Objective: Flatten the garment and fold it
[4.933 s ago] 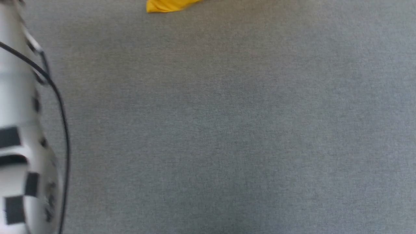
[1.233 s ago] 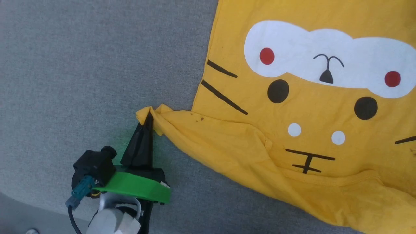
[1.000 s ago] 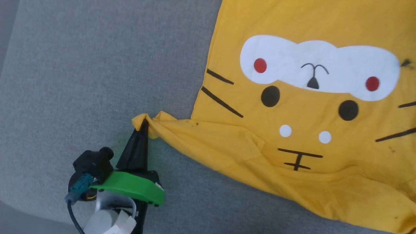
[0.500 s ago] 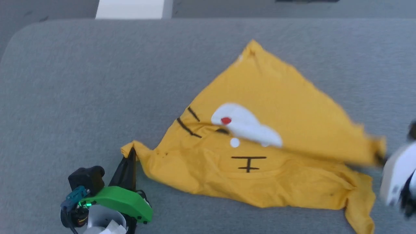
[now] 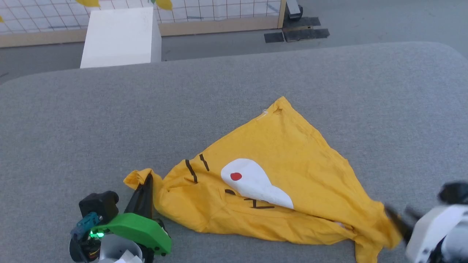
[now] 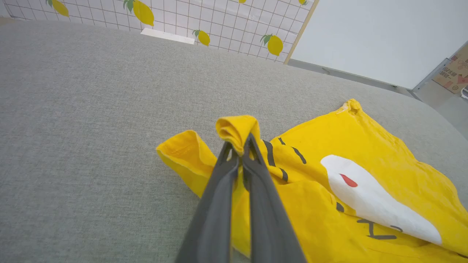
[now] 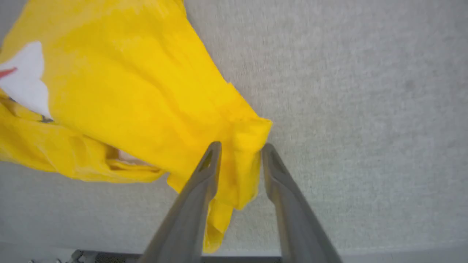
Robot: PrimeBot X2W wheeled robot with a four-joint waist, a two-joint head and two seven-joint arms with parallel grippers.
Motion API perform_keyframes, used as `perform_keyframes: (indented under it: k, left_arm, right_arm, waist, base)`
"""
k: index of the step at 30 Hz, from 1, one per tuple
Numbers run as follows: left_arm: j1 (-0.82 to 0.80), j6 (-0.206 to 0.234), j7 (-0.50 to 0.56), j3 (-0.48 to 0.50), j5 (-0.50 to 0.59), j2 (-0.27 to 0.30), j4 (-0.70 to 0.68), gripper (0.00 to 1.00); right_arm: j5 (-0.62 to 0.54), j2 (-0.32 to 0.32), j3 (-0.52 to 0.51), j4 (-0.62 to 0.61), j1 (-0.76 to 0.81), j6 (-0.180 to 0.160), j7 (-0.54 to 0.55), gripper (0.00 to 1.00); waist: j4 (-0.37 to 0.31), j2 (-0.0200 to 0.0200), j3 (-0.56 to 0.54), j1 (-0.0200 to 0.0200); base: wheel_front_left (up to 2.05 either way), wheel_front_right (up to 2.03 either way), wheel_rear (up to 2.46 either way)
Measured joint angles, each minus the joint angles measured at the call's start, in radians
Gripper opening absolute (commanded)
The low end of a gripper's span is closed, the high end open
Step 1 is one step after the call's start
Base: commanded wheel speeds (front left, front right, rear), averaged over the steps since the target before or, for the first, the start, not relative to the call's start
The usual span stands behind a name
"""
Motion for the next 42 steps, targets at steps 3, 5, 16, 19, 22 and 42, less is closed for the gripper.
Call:
perform_keyframes:
  k: [3,5,16,19,22,42]
  left_arm:
    - [0.003,0.004,0.0,0.0,0.0,0.002,-0.001,0.0]
    - [0.008,0.008,0.0,0.001,0.0,0.003,-0.006,0.0]
    - [-0.026,0.013,0.007,-0.021,0.007,0.01,-0.059,0.0]
    - [-0.051,0.013,0.007,-0.034,0.013,0.006,-0.07,0.0]
    - [-0.066,0.013,0.001,-0.048,0.016,-0.007,-0.074,0.0]
    - [-0.114,0.007,-0.064,-0.081,0.019,-0.053,-0.016,0.0]
  right_arm:
    - [0.014,-0.032,-0.016,-0.086,-0.076,0.0,-0.135,1.0]
    - [0.023,-0.058,-0.004,-0.111,-0.134,0.0,-0.198,1.0]
    - [-0.008,-0.107,0.215,0.171,-0.602,0.0,-0.243,1.0]
    - [-0.043,-0.119,0.305,0.293,-0.729,0.0,-0.21,1.0]
    - [-0.081,-0.132,0.394,0.398,-0.838,0.0,-0.176,1.0]
    - [-0.055,-0.227,0.746,0.672,-1.105,-0.001,0.209,0.0]
  waist:
    - [-0.002,0.0,-0.011,0.0]
    - [-0.002,0.0,-0.011,0.0]
    - [0.042,0.0,0.07,0.0001]
    - [0.063,0.0,0.111,0.0001]
    - [0.09,0.0,0.153,0.0001]
    - [0.246,0.0,0.335,0.0001]
  base:
    - [0.0,0.0,0.0]
    - [0.0,0.0,0.0]
    - [0.0,0.0,0.0]
    - [0.0,0.0,0.0]
    - [0.0,0.0,0.0]
    - [0.0,0.0,0.0]
